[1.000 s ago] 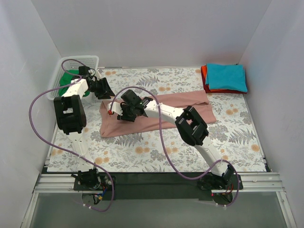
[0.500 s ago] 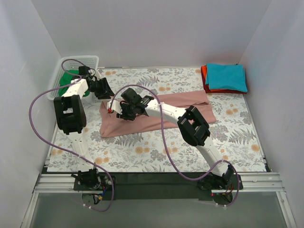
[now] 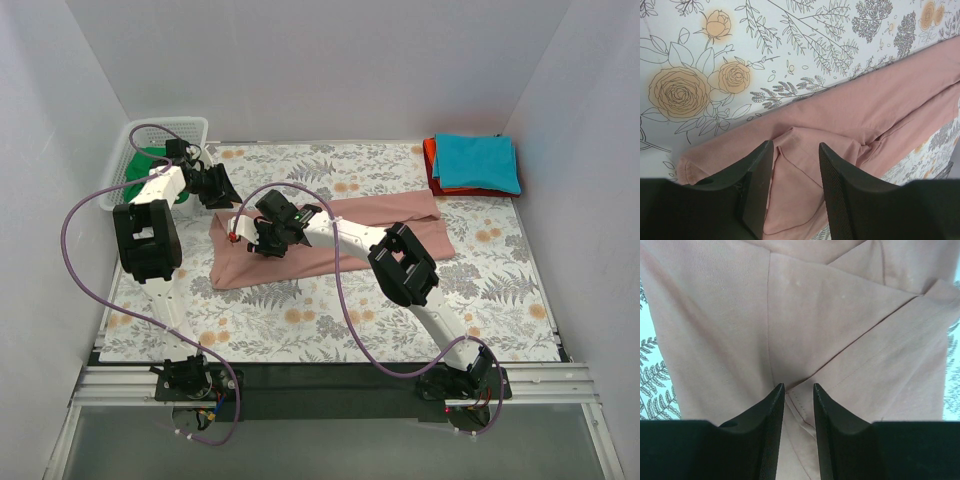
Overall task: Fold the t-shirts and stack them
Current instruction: Fold the tshirt
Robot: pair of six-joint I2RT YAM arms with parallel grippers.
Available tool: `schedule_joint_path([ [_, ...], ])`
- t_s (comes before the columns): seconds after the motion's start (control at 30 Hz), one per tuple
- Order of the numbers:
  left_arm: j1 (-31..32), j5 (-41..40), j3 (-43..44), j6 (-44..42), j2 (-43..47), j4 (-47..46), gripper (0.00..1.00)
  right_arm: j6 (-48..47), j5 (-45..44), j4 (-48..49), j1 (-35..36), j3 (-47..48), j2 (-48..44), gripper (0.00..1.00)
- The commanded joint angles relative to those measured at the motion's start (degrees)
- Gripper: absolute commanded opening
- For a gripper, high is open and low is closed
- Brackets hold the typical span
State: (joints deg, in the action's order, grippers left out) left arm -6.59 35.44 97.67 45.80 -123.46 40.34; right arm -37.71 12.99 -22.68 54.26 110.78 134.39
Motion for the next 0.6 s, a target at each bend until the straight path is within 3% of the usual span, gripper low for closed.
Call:
schedule_joint_path([
  [0.0, 0.0, 0.33, 1.21, -0.71, 1.38, 0.71, 0.41, -0.17, 0.1, -0.35, -0.3, -0.3, 1.05, 0.36],
  [0.1, 0.0, 0.42, 1.21, -0.71, 1.29, 0.79, 0.41, -0.08, 0.01, -0.44, -0.38, -0.48, 1.49, 0.36],
  [0.3, 0.0, 0.24, 1.21, -1.06, 1.38, 0.88, 0.41, 0.53, -0.25, -0.44, -0.56, -0.04, 0.97, 0.21],
  [0.57, 0.0, -0.28, 1.12, -1.33, 1.64, 1.15, 0.41, 0.1, -0.86, -0.62, -1.17, 0.05, -1.85, 0.14],
])
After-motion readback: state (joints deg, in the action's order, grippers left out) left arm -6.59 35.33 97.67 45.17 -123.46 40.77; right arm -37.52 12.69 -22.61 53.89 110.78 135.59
